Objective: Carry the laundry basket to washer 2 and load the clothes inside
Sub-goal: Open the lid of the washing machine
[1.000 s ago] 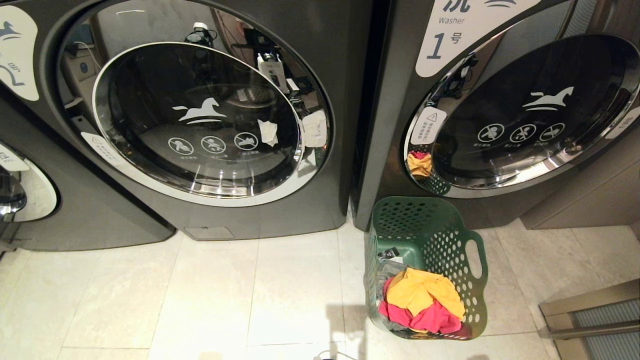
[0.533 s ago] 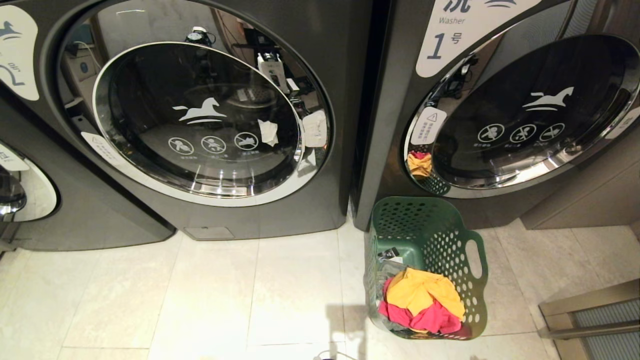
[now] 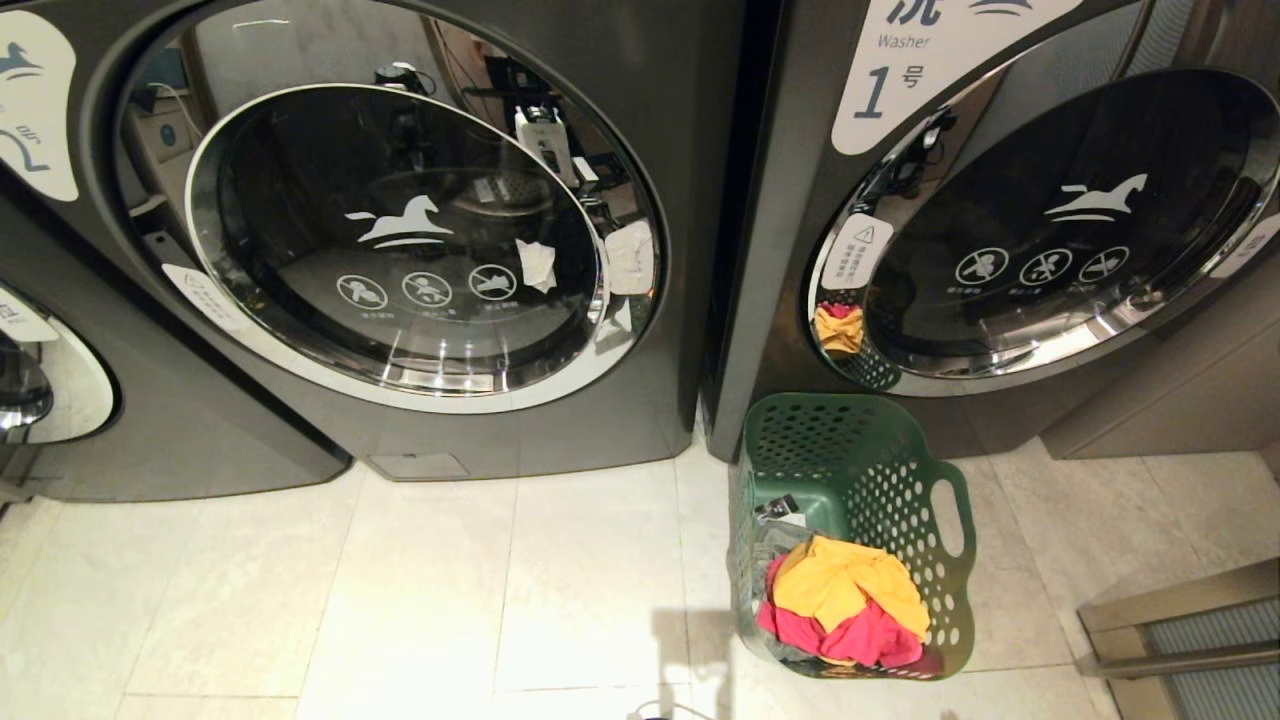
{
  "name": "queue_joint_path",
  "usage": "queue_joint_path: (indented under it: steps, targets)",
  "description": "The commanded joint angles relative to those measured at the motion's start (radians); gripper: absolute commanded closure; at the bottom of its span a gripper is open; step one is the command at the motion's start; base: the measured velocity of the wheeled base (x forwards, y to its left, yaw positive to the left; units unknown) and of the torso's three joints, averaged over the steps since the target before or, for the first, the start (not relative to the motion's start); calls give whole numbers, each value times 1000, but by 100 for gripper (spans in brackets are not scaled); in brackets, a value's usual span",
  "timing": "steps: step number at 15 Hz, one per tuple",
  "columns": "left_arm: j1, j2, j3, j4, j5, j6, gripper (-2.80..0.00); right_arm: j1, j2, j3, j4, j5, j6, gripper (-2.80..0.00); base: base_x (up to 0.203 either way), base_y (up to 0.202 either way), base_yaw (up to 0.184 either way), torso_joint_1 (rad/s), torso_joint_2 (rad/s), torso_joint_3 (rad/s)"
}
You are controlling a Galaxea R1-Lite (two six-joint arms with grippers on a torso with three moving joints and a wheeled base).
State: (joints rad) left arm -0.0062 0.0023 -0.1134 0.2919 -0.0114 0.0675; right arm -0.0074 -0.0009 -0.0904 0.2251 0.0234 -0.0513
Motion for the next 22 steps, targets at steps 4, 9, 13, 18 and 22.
queue_joint_path:
  steps: [4, 9, 13, 18, 22]
  targets:
    - [0, -2, 1, -2, 13, -18, 0, 0, 1, 22, -46, -27, 4, 0, 0, 0, 0, 0, 0, 0]
    - [0, -2, 0, -4, 9, -25, 0, 0, 1, 29, -70, -18, -13, 0, 0, 0, 0, 0, 0, 0]
    - [0, -2, 0, -4, 22, -32, 0, 0, 1, 29, -72, -17, -13, 0, 0, 0, 0, 2, 0, 32]
    - [0, -2, 0, -4, 25, -66, 0, 0, 1, 31, -72, -20, -5, 0, 0, 0, 0, 4, 4, 176]
    - [0, -2, 0, -4, 24, -66, 0, 0, 1, 32, -72, -20, -7, 0, 0, 0, 0, 3, 0, 200]
